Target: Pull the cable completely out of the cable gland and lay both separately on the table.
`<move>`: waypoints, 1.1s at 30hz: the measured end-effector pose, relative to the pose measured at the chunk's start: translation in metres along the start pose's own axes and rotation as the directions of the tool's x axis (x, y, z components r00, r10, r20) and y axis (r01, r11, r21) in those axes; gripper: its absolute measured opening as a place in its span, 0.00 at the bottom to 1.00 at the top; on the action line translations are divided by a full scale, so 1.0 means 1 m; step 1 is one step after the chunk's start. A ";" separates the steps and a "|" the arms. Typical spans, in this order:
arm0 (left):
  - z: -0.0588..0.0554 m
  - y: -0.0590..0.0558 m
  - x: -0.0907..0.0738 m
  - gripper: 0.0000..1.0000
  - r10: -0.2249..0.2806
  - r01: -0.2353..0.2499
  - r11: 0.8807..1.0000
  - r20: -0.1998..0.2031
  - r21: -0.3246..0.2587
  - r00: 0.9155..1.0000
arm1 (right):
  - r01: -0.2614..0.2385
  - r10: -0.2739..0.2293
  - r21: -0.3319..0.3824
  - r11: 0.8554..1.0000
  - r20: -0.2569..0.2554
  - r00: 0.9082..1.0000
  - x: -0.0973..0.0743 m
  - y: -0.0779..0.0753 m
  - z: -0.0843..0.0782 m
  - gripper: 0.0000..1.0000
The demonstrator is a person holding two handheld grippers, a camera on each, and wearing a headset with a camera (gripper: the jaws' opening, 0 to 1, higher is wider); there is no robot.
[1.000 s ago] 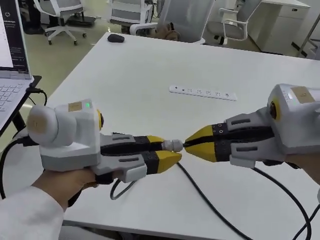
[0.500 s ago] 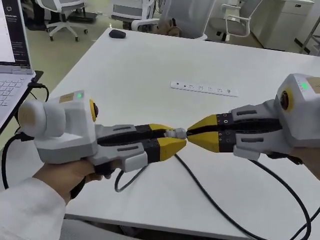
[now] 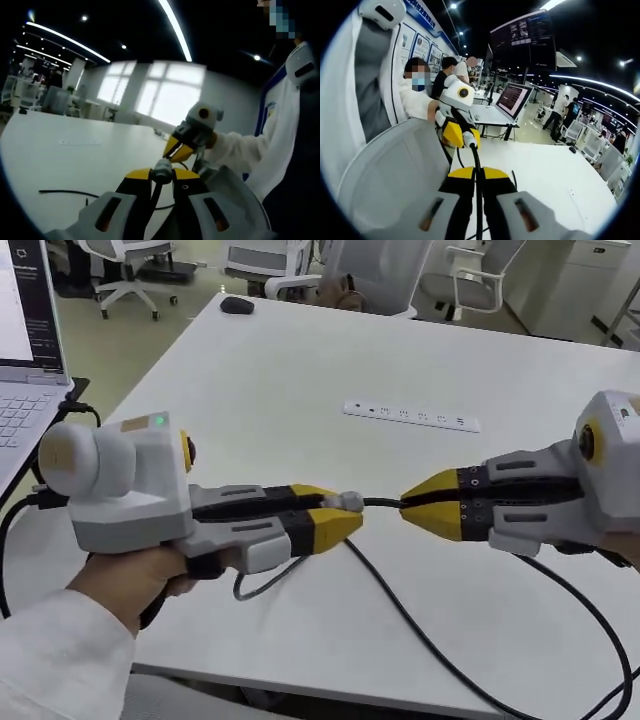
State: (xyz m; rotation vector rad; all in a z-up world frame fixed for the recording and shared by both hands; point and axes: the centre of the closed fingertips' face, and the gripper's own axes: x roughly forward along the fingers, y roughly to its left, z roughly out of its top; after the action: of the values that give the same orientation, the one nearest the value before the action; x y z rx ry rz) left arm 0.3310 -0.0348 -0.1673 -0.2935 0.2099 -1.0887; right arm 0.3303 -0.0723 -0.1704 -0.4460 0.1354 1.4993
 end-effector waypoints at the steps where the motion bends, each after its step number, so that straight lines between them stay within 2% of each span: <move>1: 0.000 0.000 0.000 0.17 0.002 -0.002 1.000 -0.001 -0.001 1.000 | 0.005 -0.005 0.003 1.000 -0.006 1.000 -0.001 -0.001 -0.002 0.03; 13: -0.005 0.003 0.000 0.17 0.016 -0.016 1.000 -0.022 0.002 1.000 | 0.067 -0.062 0.053 0.996 -0.088 0.994 -0.023 -0.009 -0.045 0.03; 16: -0.005 0.004 0.001 0.17 0.019 -0.019 1.000 -0.020 -0.002 1.000 | 0.080 -0.073 0.068 0.994 -0.096 0.993 -0.027 -0.010 -0.051 0.03; 20: -0.002 0.002 0.002 0.17 0.010 -0.010 1.000 0.002 -0.001 1.000 | 0.093 -0.084 0.084 0.992 -0.104 0.991 -0.032 -0.011 -0.058 0.03; 23: -0.003 0.001 0.003 0.17 0.003 -0.003 1.000 -0.003 -0.005 1.000 | 0.102 -0.091 0.085 0.991 -0.117 0.989 -0.035 -0.011 -0.064 0.04; 29: -0.003 0.002 0.002 0.17 0.006 -0.006 1.000 -0.003 0.002 1.000 | 0.101 -0.089 0.095 0.990 -0.117 0.989 -0.036 -0.008 -0.064 0.04; 32: -0.002 0.004 0.001 0.17 0.018 -0.018 1.000 0.001 0.011 1.000 | 0.097 -0.085 0.093 0.991 -0.117 0.989 -0.037 -0.005 -0.059 0.04; 33: -0.001 0.005 0.000 0.17 0.024 -0.024 1.000 0.006 0.009 1.000 | 0.106 -0.098 0.077 0.991 -0.111 0.989 -0.038 -0.007 -0.056 0.04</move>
State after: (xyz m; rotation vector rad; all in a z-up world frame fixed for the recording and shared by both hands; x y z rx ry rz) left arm 0.3353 -0.0330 -0.1699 -0.2849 0.2025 -1.0645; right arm 0.3442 -0.1278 -0.2065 -0.4600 0.2543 1.3646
